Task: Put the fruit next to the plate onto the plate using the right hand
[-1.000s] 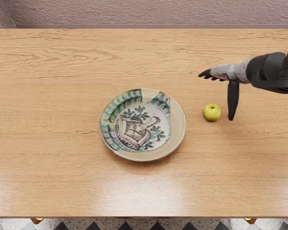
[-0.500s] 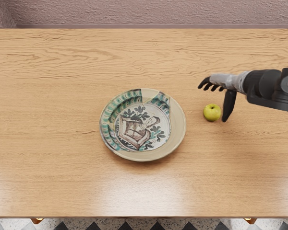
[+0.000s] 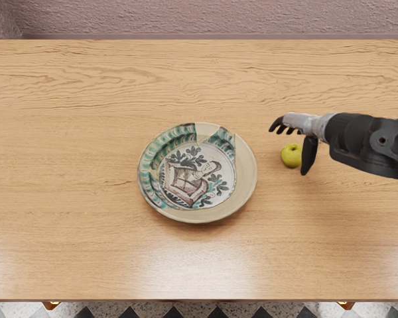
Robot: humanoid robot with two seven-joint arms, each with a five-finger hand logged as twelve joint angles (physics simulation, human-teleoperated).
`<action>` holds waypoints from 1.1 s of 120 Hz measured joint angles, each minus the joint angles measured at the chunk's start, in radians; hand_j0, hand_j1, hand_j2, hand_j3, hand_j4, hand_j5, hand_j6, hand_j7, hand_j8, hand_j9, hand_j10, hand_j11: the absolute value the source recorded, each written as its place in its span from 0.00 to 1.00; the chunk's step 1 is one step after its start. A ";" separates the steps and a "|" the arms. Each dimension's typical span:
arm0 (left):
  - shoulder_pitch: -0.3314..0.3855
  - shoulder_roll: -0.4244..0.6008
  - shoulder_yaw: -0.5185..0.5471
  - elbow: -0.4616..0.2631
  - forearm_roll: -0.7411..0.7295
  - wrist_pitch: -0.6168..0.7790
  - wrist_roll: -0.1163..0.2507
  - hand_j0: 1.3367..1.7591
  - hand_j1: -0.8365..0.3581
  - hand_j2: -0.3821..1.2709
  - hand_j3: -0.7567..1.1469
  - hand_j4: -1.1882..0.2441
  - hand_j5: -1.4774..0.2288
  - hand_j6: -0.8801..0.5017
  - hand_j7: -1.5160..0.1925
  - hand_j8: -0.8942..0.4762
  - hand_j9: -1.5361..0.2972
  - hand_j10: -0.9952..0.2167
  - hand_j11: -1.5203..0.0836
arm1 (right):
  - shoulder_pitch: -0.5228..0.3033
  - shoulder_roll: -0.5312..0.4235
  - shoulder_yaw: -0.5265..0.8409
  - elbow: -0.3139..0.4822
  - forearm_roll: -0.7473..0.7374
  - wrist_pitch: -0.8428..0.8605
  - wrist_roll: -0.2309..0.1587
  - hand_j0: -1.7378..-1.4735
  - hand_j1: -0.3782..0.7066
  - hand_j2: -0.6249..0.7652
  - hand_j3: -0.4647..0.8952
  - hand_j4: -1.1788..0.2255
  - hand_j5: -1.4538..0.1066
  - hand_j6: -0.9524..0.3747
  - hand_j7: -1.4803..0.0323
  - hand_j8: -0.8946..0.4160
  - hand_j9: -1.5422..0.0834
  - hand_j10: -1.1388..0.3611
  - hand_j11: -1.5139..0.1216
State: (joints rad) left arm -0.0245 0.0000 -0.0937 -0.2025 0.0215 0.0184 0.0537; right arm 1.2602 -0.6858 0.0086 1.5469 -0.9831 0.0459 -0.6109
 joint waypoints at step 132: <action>0.000 0.000 0.000 0.000 0.000 0.000 0.000 0.76 0.99 0.23 0.40 0.83 0.87 0.64 0.89 0.65 0.84 0.82 0.95 | -0.073 0.093 -0.087 -0.086 -0.097 -0.188 0.000 0.30 0.29 0.42 0.34 0.67 0.73 0.53 0.77 0.50 0.76 0.60 0.73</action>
State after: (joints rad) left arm -0.0245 0.0000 -0.0937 -0.2025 0.0215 0.0184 0.0537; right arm 1.1874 -0.5926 -0.0780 1.4609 -1.0806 -0.1425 -0.6109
